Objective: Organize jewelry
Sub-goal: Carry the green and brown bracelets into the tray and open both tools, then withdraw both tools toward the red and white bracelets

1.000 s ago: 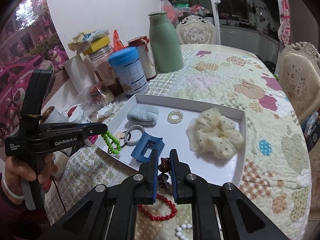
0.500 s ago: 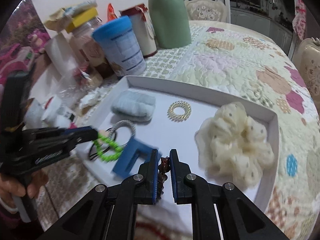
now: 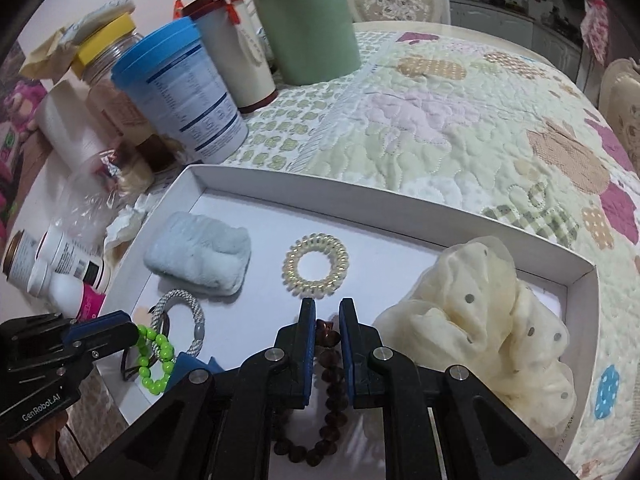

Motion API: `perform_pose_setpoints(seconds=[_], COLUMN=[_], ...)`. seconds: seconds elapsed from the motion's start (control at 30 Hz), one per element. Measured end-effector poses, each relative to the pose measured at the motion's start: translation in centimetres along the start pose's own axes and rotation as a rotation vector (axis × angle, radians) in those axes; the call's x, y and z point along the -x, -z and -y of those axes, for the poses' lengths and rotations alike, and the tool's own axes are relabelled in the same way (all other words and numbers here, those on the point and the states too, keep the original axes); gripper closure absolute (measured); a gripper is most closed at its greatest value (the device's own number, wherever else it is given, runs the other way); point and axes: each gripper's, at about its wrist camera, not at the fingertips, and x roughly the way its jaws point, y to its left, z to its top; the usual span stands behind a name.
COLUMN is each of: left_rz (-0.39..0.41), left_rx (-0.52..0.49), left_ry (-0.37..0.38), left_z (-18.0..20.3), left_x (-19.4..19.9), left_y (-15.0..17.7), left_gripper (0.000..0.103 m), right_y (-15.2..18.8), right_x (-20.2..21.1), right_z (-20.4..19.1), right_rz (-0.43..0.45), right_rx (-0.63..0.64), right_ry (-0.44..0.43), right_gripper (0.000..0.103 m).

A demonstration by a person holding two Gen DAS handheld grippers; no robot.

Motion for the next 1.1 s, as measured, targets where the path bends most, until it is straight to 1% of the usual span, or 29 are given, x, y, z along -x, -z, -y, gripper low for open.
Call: perform_pose_setpoints(seconds=[0.07,0.13,0.2,0.23,0.4,0.67,0.77,0.87,1.0,1.1], left_rz=[-0.005,-0.017,-0.020,-0.019,-0.012,0.037,0.061,0.069,0.089,0.090], left_rx=[0.002,0.000,0.004,0.006,0.009,-0.017,-0.033,-0.035,-0.064,-0.074], left_ry=[-0.005,0.000,0.000,-0.003,-0.014,-0.034,-0.041,-0.030,-0.056,-0.060], left_z=[0.1,0.2,0.3,0.4,0.7,1.8,2.5,3.1,4.2,4.9], left_x=[-0.2,-0.4,-0.5,-0.4,0.2,2.9,4.1,5.0,6.0,6.5], left_y=[-0.1,-0.1,-0.1,0.0,0.2,1.5,2.5,3.6,5.5,6.7], left_gripper=[0.094,0.091,0.070,0.067,0.063,0.063,0.062,0.062,0.062,0.062], right_y=[0.1,0.3,0.6,0.8,1.9,5.3,7.1,8.6,10.7,12.2], right_x=[0.2,0.8,1.5,1.8,4.4,8.5,9.8,10.8,12.4,13.4], right_z=[0.3,0.3,0.2,0.1,-0.4,-2.1,-2.8,-3.0,-3.3,-3.5], right_rz=[0.006,0.017,0.034,0.040,0.079,0.119,0.120,0.125,0.140,0.144], right_rx=[-0.014,-0.024,-0.031,-0.033,-0.055,-0.065,-0.069,-0.085,-0.100,-0.106], right_ry=[-0.005,-0.016,-0.029,-0.031,-0.043,-0.018,0.029,0.039,0.070,0.081], right_gripper=[0.087,0.082,0.079,0.078,0.070,0.067,0.065,0.065,0.064,0.064])
